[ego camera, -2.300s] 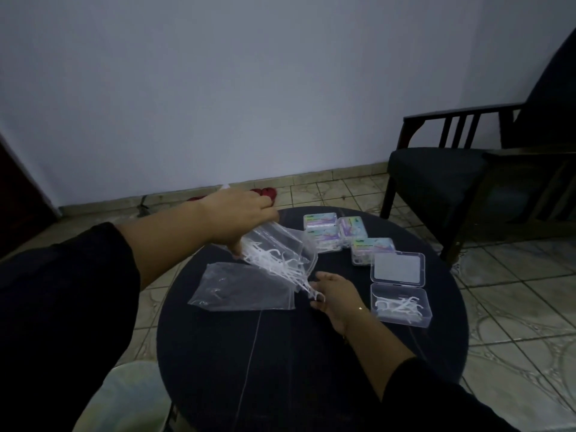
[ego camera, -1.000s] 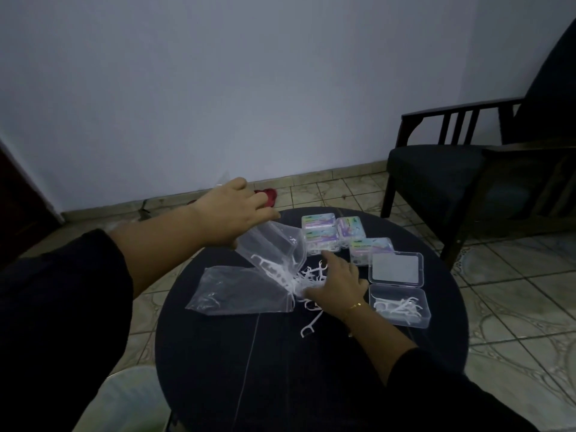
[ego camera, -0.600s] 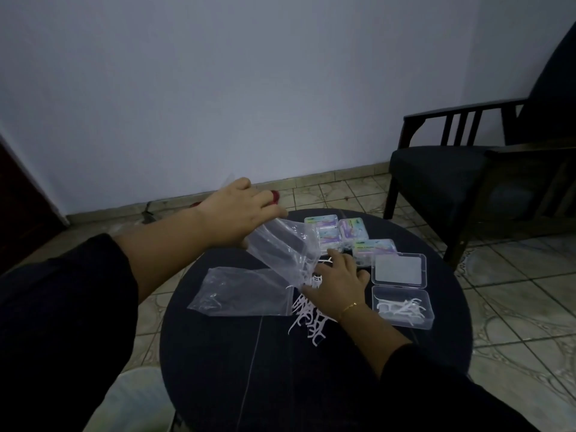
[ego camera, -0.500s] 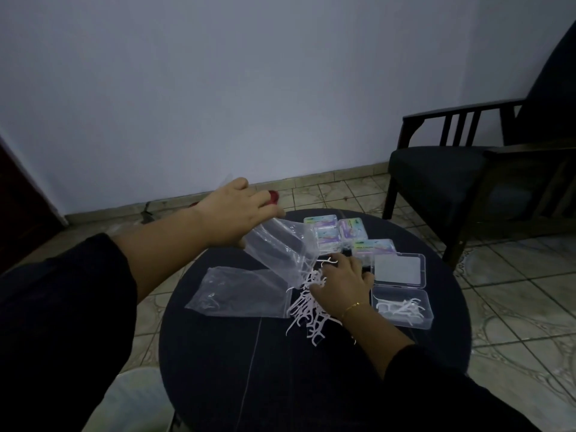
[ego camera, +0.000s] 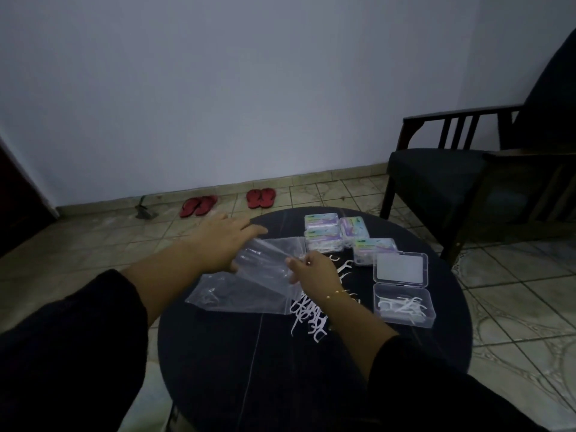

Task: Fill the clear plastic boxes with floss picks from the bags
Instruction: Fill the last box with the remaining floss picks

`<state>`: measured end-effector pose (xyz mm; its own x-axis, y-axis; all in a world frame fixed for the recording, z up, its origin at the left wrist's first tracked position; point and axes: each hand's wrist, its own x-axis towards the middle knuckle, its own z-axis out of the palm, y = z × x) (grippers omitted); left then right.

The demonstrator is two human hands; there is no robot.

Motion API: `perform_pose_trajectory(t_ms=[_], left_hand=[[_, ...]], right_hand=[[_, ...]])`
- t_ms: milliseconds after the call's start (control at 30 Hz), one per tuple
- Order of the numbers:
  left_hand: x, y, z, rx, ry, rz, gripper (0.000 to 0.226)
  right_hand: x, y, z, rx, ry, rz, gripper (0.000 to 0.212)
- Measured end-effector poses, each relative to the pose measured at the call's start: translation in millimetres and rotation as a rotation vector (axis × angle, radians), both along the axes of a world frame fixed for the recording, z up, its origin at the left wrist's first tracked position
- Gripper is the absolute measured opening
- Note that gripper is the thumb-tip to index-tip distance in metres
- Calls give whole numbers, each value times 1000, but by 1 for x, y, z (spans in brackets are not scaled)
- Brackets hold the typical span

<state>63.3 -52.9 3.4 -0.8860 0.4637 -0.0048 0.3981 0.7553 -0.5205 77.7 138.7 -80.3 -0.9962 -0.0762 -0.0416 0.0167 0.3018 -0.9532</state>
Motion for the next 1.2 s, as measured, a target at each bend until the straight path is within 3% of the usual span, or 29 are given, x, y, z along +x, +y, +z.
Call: perform_pose_trajectory(t_ms=[100, 233, 400, 500, 600, 733, 900, 1033, 1133, 1200], left_hand=[[4, -19, -37, 195, -162, 149, 101], [17, -25, -92, 472, -402, 393, 123], [24, -33, -131, 555, -428, 555, 86], [28, -37, -138, 576, -403, 592, 78], [30, -40, -137, 617, -357, 620, 82], [33, -37, -133, 666, -226, 609, 86], [42, -14, -126, 744, -1, 507, 71], [60, 15, -128, 847, 157, 298, 49], [73, 46, -134, 903, 195, 192, 31], [81, 66, -140, 911, 169, 207, 33]], right_hand=[[-9, -19, -14, 122, -77, -10, 20], [-15, -36, -29, 402, -116, 13, 42], [-20, -45, -39, 704, -6, 54, 63], [-23, -49, -46, 752, 89, 118, 62], [-21, -42, -50, 660, 190, 185, 55], [-18, -21, -45, 552, 343, 143, 31], [-7, 17, -32, 830, 301, 133, 33], [11, 32, -21, 1036, 239, 147, 40], [21, 37, -20, 1106, 207, 182, 50], [26, 40, -20, 1164, 202, 248, 58]])
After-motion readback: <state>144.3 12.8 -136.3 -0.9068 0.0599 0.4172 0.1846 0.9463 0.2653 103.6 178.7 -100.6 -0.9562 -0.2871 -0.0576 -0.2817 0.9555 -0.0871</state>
